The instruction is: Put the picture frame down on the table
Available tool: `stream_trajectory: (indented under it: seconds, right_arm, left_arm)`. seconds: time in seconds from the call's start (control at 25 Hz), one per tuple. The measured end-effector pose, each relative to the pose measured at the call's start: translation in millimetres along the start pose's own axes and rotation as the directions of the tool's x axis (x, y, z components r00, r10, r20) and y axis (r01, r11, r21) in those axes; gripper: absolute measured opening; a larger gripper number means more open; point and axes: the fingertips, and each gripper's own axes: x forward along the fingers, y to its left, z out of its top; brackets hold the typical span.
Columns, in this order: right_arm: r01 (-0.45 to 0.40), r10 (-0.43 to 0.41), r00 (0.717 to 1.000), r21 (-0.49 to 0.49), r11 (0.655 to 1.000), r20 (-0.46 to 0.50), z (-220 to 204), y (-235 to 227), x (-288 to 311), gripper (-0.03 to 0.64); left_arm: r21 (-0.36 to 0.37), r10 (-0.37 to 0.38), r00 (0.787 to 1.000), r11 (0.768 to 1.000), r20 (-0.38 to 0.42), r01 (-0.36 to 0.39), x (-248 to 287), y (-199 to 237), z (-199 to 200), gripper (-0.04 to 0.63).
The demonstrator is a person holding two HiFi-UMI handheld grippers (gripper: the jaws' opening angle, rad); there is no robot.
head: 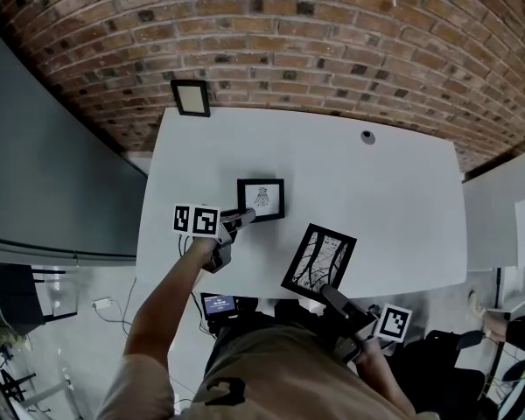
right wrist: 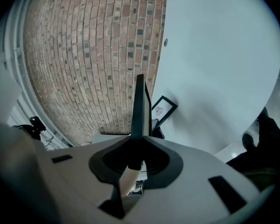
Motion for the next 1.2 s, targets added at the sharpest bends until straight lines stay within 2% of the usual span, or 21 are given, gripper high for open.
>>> stream_trajectory:
  seconds: [0.24,0.76,0.92,1.08,1.2]
  right_arm:
    - [0.007,-0.007,1.0,0.011,1.0,-0.005,0,-2,1,0.057]
    - [0.004,-0.004,1.0,0.026,1.0,-0.018,1,-7,1,0.057]
    - [0.007,-0.007,1.0,0.028,1.0,-0.029,1,-8,3,0.057]
    - [-0.003,0.004,0.999,0.026,1.0,-0.04,1,-7,5,0.057]
    - [-0.011,0.012,0.999,0.024,1.0,-0.049,0,-5,4,0.057]
  left_arm:
    - [-0.046,0.007,1.0,0.999,-0.009,-0.008,3,13,7,0.044]
    - [0.005,0.174,0.983,0.985,-0.06,-0.174,10,46,12,0.082]
    - [0.05,0.246,0.966,0.969,-0.086,-0.242,10,58,15,0.114]
    - [0.115,0.333,0.936,0.94,-0.113,-0.321,8,73,14,0.148]
    - [0.14,0.367,0.923,0.926,-0.115,-0.35,8,78,13,0.16]
